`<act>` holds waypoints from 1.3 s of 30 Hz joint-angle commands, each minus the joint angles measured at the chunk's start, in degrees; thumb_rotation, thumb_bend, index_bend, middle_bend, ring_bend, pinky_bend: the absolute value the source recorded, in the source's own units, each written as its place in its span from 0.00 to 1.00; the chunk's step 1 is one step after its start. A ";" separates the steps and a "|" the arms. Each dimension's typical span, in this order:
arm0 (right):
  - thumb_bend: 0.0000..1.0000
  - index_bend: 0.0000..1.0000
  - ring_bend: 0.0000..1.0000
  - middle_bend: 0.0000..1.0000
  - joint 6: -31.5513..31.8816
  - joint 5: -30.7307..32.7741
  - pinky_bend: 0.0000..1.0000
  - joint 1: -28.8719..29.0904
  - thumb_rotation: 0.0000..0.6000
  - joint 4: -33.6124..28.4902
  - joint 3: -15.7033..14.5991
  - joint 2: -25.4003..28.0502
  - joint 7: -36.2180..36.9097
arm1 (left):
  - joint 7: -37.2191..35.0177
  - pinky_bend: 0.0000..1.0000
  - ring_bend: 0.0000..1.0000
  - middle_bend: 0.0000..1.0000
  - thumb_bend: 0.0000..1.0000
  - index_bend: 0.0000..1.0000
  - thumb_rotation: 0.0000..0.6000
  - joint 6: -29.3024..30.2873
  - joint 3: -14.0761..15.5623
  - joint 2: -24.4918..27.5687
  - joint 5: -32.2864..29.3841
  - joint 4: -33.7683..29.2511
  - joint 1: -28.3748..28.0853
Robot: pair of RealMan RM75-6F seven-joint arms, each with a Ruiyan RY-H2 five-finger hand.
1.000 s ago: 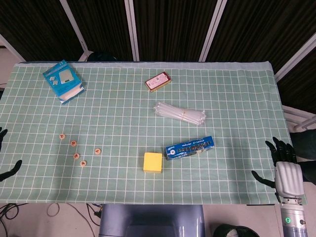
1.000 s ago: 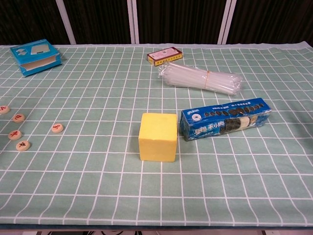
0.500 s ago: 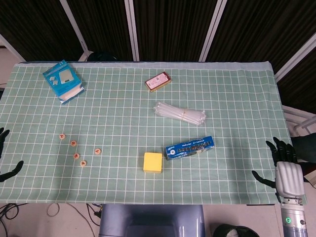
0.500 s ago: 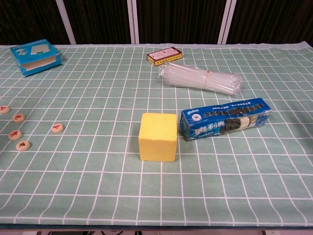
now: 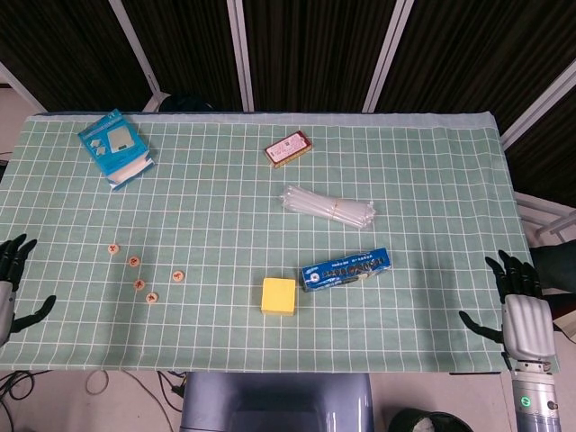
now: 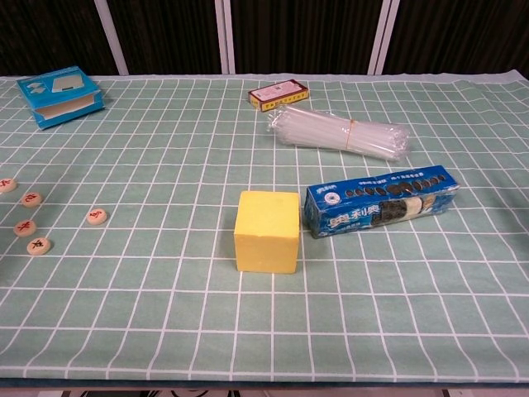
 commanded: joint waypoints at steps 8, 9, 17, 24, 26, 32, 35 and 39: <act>0.27 0.12 0.00 0.05 0.02 0.43 0.00 -0.09 1.00 -0.34 0.15 -0.01 0.15 | 5.54 0.00 0.00 0.00 0.21 0.16 1.00 -6.37 1.50 -0.78 2.57 -1.12 -4.15; 0.27 0.12 0.00 0.05 0.04 0.43 0.00 -0.11 1.00 -0.38 0.14 0.00 0.13 | 6.10 0.00 0.00 0.00 0.21 0.17 1.00 -7.18 1.40 -0.81 2.46 -1.21 -4.71; 0.27 0.12 0.00 0.05 -0.12 0.90 0.00 -0.20 1.00 -0.72 0.18 0.04 0.23 | 11.80 0.00 0.00 0.00 0.21 0.23 1.00 -15.15 0.90 -2.97 -0.49 -0.22 -9.49; 0.27 0.12 0.00 0.05 -0.40 1.60 0.00 -0.17 1.00 -1.02 0.42 0.07 0.21 | 13.24 0.00 0.00 0.00 0.23 0.31 1.00 -21.17 1.65 -6.26 -2.63 2.42 -12.65; 0.27 0.12 0.00 0.05 -0.52 1.73 0.00 -0.16 1.00 -1.08 0.42 0.11 0.27 | 13.82 0.00 0.00 0.00 0.24 0.32 1.00 -22.28 2.06 -7.23 -3.03 3.33 -13.16; 0.27 0.12 0.00 0.05 -0.75 2.04 0.00 -0.15 1.00 -1.23 0.52 0.27 0.71 | 15.33 0.00 0.00 0.00 0.26 0.35 1.00 -24.22 2.70 -10.62 -4.54 6.75 -14.24; 0.27 0.12 0.00 0.05 -0.76 2.15 0.00 -0.16 1.00 -1.25 0.57 0.33 0.78 | 15.28 0.00 0.00 0.00 0.26 0.37 1.00 -25.14 3.10 -11.89 -4.78 8.06 -14.76; 0.27 0.12 0.00 0.05 -0.83 2.27 0.00 -0.14 1.00 -1.29 0.60 0.33 0.70 | 16.27 0.00 0.00 0.00 0.26 0.38 1.00 -26.00 3.42 -13.48 -5.01 9.57 -15.53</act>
